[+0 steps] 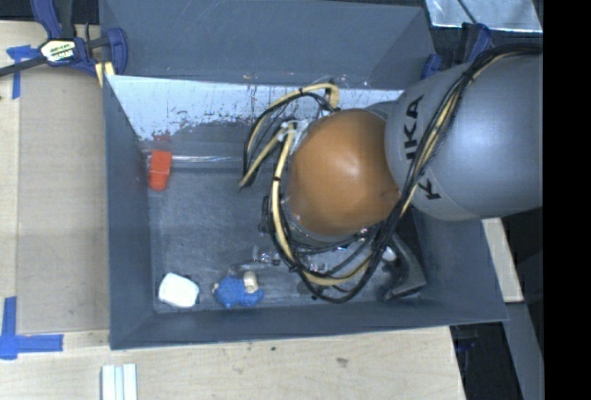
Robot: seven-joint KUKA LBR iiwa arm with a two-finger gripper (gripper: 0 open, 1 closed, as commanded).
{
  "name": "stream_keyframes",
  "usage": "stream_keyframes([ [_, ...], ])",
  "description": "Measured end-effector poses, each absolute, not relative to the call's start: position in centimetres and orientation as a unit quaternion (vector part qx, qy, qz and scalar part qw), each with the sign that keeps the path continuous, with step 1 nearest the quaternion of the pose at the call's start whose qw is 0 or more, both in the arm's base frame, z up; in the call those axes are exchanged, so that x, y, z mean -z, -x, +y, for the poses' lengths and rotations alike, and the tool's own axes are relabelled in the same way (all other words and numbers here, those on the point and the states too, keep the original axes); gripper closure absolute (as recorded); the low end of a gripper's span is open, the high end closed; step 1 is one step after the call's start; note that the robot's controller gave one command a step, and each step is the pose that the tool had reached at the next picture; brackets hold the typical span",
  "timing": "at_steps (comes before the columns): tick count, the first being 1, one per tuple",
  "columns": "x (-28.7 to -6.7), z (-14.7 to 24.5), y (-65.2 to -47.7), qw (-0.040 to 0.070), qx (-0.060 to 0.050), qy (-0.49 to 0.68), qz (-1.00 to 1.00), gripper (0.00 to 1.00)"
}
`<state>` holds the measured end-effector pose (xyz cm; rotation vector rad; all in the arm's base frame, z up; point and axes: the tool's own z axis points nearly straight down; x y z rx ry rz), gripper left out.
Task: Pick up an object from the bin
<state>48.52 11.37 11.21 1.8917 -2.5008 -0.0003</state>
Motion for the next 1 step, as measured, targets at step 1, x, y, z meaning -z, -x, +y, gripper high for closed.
stream_keyframes([
  [1,-6.78,18.74,-52.08,-0.002,0.002,-0.617,-0.787,0.0],
])
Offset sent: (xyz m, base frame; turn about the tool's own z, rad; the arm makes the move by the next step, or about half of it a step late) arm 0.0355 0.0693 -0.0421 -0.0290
